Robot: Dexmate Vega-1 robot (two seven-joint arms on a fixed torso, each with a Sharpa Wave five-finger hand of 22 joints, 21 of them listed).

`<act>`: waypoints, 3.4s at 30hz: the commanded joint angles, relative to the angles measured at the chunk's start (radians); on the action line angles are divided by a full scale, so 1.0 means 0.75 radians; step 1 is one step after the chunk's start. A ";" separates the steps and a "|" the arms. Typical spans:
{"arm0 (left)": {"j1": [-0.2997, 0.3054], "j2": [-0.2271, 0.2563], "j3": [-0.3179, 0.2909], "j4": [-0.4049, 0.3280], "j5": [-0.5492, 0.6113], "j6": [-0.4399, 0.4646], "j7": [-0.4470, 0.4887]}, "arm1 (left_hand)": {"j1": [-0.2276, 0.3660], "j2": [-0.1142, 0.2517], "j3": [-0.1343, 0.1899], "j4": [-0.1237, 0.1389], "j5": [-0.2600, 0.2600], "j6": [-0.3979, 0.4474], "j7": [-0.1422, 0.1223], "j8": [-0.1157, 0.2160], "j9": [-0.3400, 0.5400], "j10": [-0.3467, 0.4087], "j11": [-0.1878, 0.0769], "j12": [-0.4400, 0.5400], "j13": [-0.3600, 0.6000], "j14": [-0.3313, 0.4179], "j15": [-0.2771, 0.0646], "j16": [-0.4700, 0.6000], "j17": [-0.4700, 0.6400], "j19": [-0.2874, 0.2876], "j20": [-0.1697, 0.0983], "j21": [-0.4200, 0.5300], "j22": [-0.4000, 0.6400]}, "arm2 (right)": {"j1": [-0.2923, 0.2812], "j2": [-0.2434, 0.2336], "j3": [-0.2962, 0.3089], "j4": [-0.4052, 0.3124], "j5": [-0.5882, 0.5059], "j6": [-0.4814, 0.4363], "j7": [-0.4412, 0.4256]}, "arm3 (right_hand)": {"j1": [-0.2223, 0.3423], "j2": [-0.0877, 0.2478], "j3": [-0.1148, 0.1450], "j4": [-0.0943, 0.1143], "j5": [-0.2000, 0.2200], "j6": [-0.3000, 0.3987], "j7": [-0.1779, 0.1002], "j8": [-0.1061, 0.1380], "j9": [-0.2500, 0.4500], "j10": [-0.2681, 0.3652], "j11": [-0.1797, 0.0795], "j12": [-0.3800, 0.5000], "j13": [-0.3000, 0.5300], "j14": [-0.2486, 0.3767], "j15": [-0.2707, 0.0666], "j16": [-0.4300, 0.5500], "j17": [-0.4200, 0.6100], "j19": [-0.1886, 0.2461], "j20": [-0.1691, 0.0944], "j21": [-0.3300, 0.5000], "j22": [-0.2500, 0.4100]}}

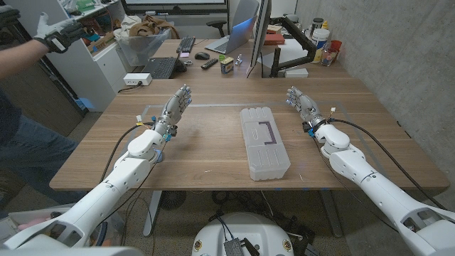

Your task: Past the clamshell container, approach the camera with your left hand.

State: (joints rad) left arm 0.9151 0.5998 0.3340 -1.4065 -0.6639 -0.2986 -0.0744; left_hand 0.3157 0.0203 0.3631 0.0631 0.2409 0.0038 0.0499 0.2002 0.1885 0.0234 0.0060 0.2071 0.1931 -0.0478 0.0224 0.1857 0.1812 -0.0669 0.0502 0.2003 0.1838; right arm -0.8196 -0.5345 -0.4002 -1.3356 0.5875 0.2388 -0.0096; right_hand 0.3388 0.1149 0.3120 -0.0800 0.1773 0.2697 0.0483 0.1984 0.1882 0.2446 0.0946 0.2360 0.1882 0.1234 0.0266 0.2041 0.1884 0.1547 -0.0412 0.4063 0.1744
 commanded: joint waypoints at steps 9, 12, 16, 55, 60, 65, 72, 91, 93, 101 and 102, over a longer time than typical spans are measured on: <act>0.072 0.071 -0.025 -0.092 0.055 -0.014 0.051 | 0.036 0.002 0.013 -0.014 0.000 0.011 -0.006 0.008 0.002 0.022 -0.003 0.012 0.004 0.009 -0.001 0.011 0.004 -0.008 0.014 0.005 0.002 | 0.009 -0.008 -0.019 -0.014 -0.044 -0.019 -0.024 | 0.010 0.003 0.000 -0.003 0.006 0.003 -0.009 0.002 0.004 0.009 0.003 -0.006 0.004 0.014 0.002 -0.002 0.006 0.012 -0.008 -0.012 0.005; 0.075 0.074 -0.027 -0.090 0.056 -0.017 0.049 | 0.043 0.003 0.015 -0.019 -0.001 0.012 -0.006 0.008 0.002 0.022 -0.004 0.012 0.004 0.011 -0.001 0.011 0.003 -0.010 0.020 0.004 0.002 | 0.010 -0.007 -0.020 -0.013 -0.046 -0.020 -0.027 | 0.009 0.003 0.000 -0.003 0.006 0.004 -0.010 0.002 0.004 0.009 0.002 -0.006 0.004 0.014 0.002 -0.003 0.006 0.013 -0.008 -0.013 0.005; 0.082 0.079 -0.031 -0.086 0.056 -0.024 0.045 | 0.052 0.004 0.018 -0.025 -0.002 0.012 -0.006 0.008 0.002 0.021 -0.002 0.011 0.004 0.012 -0.001 0.010 0.003 -0.008 0.022 0.005 0.002 | 0.012 -0.008 -0.020 -0.014 -0.045 -0.022 -0.024 | 0.009 0.003 0.000 -0.004 0.006 0.004 -0.011 0.002 0.004 0.009 0.003 -0.006 0.004 0.015 0.001 -0.003 0.006 0.013 -0.007 -0.015 0.006; 0.214 0.226 -0.138 -0.182 0.053 -0.060 0.023 | 0.090 0.004 0.026 -0.053 -0.012 0.016 -0.010 0.007 0.003 0.024 -0.005 0.010 0.005 0.018 -0.001 0.009 0.004 -0.006 0.030 0.008 0.003 | 0.035 0.006 -0.030 0.004 -0.066 -0.020 -0.037 | 0.006 0.005 -0.003 -0.006 0.006 0.005 -0.012 0.000 0.005 0.011 -0.001 -0.009 0.004 0.015 -0.002 -0.006 0.006 0.021 -0.008 -0.034 0.006; 0.237 0.228 -0.157 -0.189 0.015 -0.065 0.002 | 0.093 0.004 0.026 -0.054 -0.014 0.016 -0.011 0.007 0.003 0.023 -0.004 0.010 0.005 0.019 -0.002 0.009 0.004 -0.006 0.032 0.008 0.003 | 0.045 -0.001 -0.038 0.001 -0.081 -0.025 -0.033 | 0.007 0.004 -0.003 -0.007 0.006 0.005 -0.012 0.000 0.005 0.010 0.001 -0.010 0.004 0.017 -0.002 -0.006 0.006 0.024 -0.009 -0.036 0.006; 0.254 0.235 -0.167 -0.203 0.015 -0.069 0.007 | 0.095 0.004 0.027 -0.056 -0.016 0.017 -0.012 0.007 0.003 0.025 -0.003 0.010 0.005 0.019 0.001 0.009 0.004 -0.005 0.033 0.009 0.003 | 0.053 0.008 -0.041 0.013 -0.084 -0.014 -0.030 | 0.007 0.003 -0.004 -0.008 0.006 0.005 -0.014 0.000 0.005 0.012 -0.002 -0.009 0.004 0.017 -0.002 -0.007 0.005 0.025 -0.011 -0.038 0.006; 0.287 0.243 -0.188 -0.230 0.013 -0.093 0.004 | 0.098 0.004 0.027 -0.058 -0.018 0.017 -0.011 0.007 0.004 0.026 -0.003 0.010 0.005 0.021 0.000 0.009 0.004 -0.004 0.035 0.009 0.003 | 0.066 0.004 -0.055 0.021 -0.102 -0.021 -0.021 | 0.006 0.004 -0.004 -0.008 0.006 0.006 -0.015 0.000 0.005 0.012 0.000 -0.010 0.004 0.018 -0.003 -0.007 0.006 0.027 -0.013 -0.041 0.006; 0.381 0.325 -0.245 -0.319 0.073 -0.054 0.065 | 0.105 0.004 0.027 -0.064 -0.026 0.022 -0.012 0.007 0.004 0.026 -0.007 0.009 0.005 0.022 -0.001 0.009 0.005 -0.006 0.040 0.009 0.004 | 0.090 0.012 -0.049 0.049 -0.101 -0.001 -0.007 | 0.008 0.004 -0.004 -0.011 0.006 0.006 -0.017 -0.001 0.005 0.014 -0.002 -0.010 0.004 0.019 -0.003 -0.008 0.005 0.031 -0.013 -0.049 0.007; 0.393 0.332 -0.255 -0.328 0.076 -0.051 0.070 | 0.106 0.004 0.026 -0.065 -0.026 0.023 -0.011 0.007 0.004 0.026 -0.008 0.009 0.005 0.022 -0.002 0.009 0.005 -0.006 0.040 0.009 0.004 | 0.092 0.014 -0.049 0.053 -0.100 0.001 -0.005 | 0.008 0.005 -0.004 -0.012 0.006 0.006 -0.017 0.000 0.005 0.014 -0.004 -0.011 0.004 0.019 -0.003 -0.008 0.005 0.032 -0.012 -0.050 0.007; 0.437 0.375 -0.297 -0.360 0.093 -0.032 0.081 | 0.108 0.003 0.026 -0.066 -0.029 0.022 -0.013 0.006 0.004 0.025 -0.006 0.009 0.005 0.023 -0.002 0.009 0.006 -0.007 0.043 0.009 0.004 | 0.106 0.020 -0.056 0.074 -0.102 -0.006 -0.001 | 0.006 0.005 -0.005 -0.011 0.006 0.007 -0.018 0.000 0.005 0.015 -0.001 -0.011 0.004 0.021 -0.002 -0.008 0.005 0.033 -0.013 -0.054 0.007; 0.444 0.382 -0.304 -0.365 0.096 -0.029 0.082 | 0.109 0.003 0.026 -0.067 -0.029 0.021 -0.013 0.006 0.004 0.026 -0.006 0.009 0.005 0.022 -0.001 0.008 0.006 -0.008 0.044 0.009 0.004 | 0.108 0.022 -0.056 0.078 -0.101 -0.006 0.000 | 0.006 0.005 -0.005 -0.010 0.006 0.008 -0.017 0.000 0.005 0.015 -0.002 -0.011 0.004 0.020 -0.002 -0.008 0.005 0.033 -0.013 -0.054 0.007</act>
State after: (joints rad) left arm 1.2042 0.8459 0.1445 -1.6456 -0.6126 -0.3386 -0.0288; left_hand 0.3890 0.0226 0.3818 0.0220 0.2215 0.0163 0.0372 0.2002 0.1883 0.0388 0.0034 0.2111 0.1930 -0.0366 0.0234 0.1857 0.1840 -0.0718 0.0737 0.2003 0.1837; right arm -0.7520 -0.5247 -0.4375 -1.2967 0.5134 0.2365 -0.0152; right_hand 0.3388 0.1148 0.3078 -0.0839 0.1772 0.2716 0.0391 0.1984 0.1880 0.2446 0.0945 0.2282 0.1881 0.1269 0.0230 0.1998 0.1882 0.1708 -0.0357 0.3693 0.1743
